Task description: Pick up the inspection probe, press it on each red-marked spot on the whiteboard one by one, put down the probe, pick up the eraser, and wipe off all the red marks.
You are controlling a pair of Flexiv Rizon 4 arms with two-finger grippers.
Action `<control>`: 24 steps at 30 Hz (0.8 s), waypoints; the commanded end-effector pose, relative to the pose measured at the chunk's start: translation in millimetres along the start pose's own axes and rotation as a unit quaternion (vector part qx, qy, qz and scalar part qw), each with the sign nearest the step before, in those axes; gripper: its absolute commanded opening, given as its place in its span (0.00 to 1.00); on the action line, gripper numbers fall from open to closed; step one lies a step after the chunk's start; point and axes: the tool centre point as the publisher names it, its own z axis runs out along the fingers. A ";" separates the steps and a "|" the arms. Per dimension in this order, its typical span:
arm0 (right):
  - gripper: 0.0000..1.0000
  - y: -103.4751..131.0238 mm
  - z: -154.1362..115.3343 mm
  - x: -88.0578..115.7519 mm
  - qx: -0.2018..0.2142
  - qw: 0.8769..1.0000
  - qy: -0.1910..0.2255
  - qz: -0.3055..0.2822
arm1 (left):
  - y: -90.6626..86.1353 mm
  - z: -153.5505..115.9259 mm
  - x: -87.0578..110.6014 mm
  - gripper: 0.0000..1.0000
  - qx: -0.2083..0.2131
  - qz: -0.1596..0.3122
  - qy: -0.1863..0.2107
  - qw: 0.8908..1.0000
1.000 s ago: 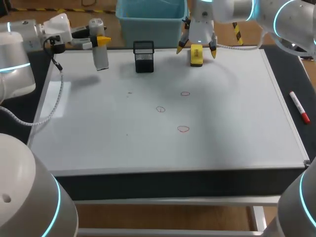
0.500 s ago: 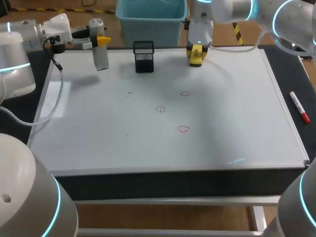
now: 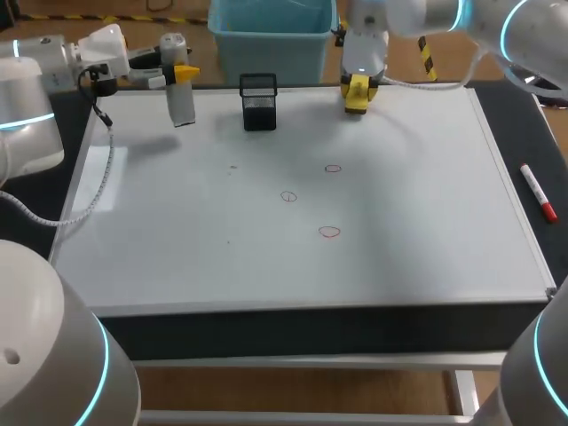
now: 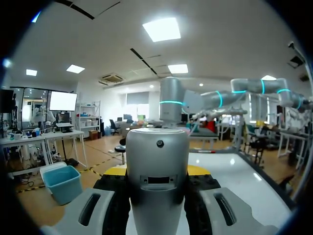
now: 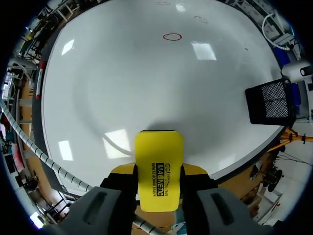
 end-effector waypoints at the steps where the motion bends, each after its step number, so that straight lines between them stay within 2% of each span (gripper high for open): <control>1: 0.00 25.2 -30.6 25.9 0.031 0.999 -0.006 0.011 | -0.6 -0.2 -0.1 0.00 0.000 0.000 0.001 1.000; 24: 0.00 79.1 -41.5 145.9 0.049 0.989 -0.003 0.141 | -0.6 -0.2 -0.1 0.00 0.000 0.000 0.001 1.000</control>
